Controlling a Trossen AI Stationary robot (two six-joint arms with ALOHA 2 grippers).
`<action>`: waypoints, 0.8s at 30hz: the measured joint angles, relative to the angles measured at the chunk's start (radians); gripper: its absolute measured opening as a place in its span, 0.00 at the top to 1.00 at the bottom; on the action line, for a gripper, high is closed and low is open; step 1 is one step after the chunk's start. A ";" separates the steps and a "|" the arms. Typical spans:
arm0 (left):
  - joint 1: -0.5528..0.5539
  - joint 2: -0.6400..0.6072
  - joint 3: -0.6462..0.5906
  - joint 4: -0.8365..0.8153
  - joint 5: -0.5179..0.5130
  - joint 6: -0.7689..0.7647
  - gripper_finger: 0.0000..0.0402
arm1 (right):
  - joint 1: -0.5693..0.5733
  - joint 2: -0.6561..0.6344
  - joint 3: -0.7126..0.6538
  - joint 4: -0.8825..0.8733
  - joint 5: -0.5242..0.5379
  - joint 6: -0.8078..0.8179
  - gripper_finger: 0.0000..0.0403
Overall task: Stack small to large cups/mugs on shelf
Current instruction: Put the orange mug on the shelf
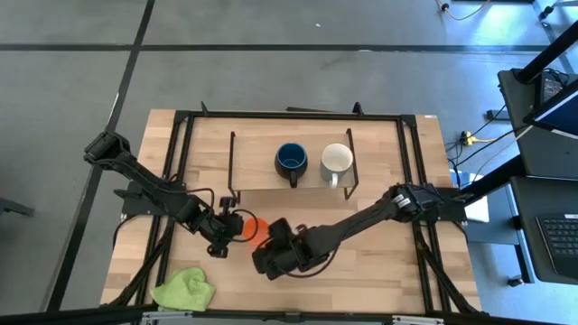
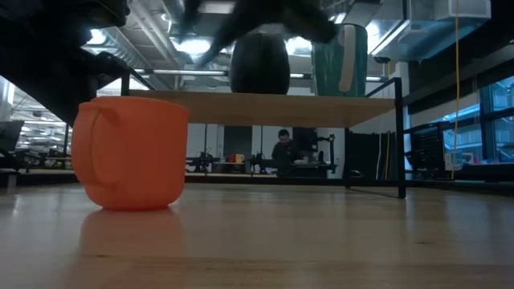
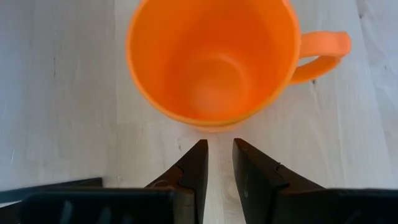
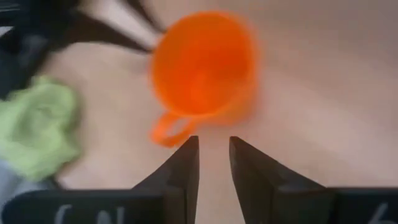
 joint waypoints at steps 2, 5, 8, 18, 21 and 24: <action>0.000 0.000 0.000 0.000 0.013 0.000 0.83 | -0.006 -0.001 0.032 -0.110 0.002 0.011 0.78; 0.000 0.000 0.000 0.000 0.017 0.000 0.83 | -0.037 -0.001 0.023 -0.116 -0.061 0.011 0.78; 0.000 0.000 0.000 -0.001 0.017 0.000 0.83 | -0.071 -0.001 -0.021 -0.047 -0.103 0.006 0.78; 0.000 0.000 0.000 -0.008 0.016 0.000 0.83 | -0.122 0.002 -0.034 -0.013 -0.156 -0.067 0.77; 0.000 0.000 0.000 -0.009 0.016 0.000 0.83 | -0.134 0.002 -0.034 -0.013 -0.157 -0.069 0.77; 0.000 0.000 0.000 -0.009 0.016 0.000 0.83 | -0.143 0.002 -0.034 -0.002 -0.156 -0.072 0.77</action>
